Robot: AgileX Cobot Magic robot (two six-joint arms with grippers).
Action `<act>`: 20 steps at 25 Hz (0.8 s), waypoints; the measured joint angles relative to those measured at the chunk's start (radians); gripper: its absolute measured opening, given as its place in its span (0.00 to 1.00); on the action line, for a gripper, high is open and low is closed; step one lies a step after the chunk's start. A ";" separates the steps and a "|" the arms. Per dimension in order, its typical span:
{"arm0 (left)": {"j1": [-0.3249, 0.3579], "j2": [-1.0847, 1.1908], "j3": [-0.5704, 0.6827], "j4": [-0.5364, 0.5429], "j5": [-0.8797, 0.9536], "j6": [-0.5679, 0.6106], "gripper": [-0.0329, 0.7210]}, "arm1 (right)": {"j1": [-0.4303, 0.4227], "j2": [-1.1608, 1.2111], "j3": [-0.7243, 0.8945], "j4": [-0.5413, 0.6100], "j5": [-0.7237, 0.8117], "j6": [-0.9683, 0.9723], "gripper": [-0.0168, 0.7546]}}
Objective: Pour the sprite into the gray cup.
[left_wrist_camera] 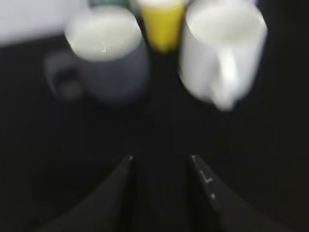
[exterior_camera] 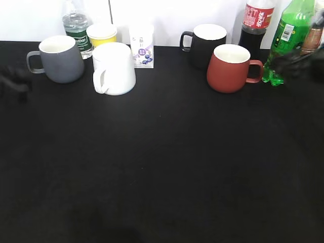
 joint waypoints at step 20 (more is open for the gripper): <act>-0.018 -0.827 -0.001 0.008 1.036 0.000 0.45 | 0.286 -0.774 0.046 0.603 1.169 -0.560 0.77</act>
